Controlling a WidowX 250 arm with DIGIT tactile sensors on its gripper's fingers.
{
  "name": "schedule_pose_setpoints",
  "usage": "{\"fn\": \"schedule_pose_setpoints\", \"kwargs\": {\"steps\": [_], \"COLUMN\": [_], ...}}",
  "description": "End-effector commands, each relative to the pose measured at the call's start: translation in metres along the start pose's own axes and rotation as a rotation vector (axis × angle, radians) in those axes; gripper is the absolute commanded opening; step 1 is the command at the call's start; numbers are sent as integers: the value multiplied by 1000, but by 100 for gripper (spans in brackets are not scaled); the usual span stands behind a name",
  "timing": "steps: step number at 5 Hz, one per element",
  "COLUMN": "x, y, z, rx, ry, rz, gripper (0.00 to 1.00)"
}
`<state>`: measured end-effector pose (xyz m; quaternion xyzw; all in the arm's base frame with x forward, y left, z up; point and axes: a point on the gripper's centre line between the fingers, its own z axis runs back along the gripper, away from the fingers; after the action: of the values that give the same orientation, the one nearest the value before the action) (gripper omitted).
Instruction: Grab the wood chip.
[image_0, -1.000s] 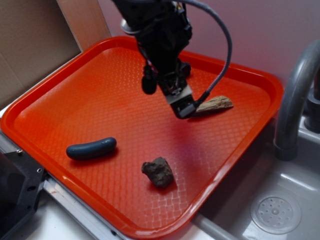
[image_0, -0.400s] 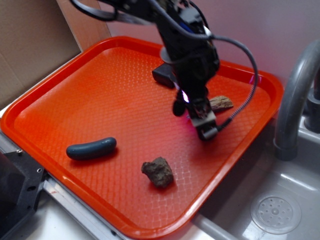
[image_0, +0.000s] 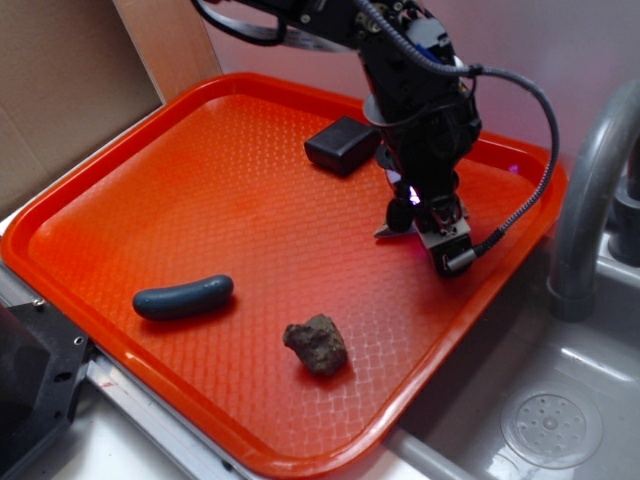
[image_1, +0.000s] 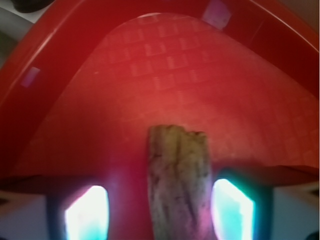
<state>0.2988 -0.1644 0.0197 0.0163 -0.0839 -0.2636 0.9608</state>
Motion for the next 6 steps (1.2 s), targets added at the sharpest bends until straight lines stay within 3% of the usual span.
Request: {"fn": "schedule_pose_setpoints", "kwargs": {"steps": [1, 2, 3, 5, 6], "x": [-12, -21, -44, -96, -104], "y": [5, 12, 35, 72, 83], "z": [11, 30, 80, 183, 210], "rx": [-112, -68, -53, -108, -61], "ry": [-5, -11, 26, -44, -59], "rz": [29, 86, 229, 451, 529], "gripper": [0, 0, 0, 0, 0]}}
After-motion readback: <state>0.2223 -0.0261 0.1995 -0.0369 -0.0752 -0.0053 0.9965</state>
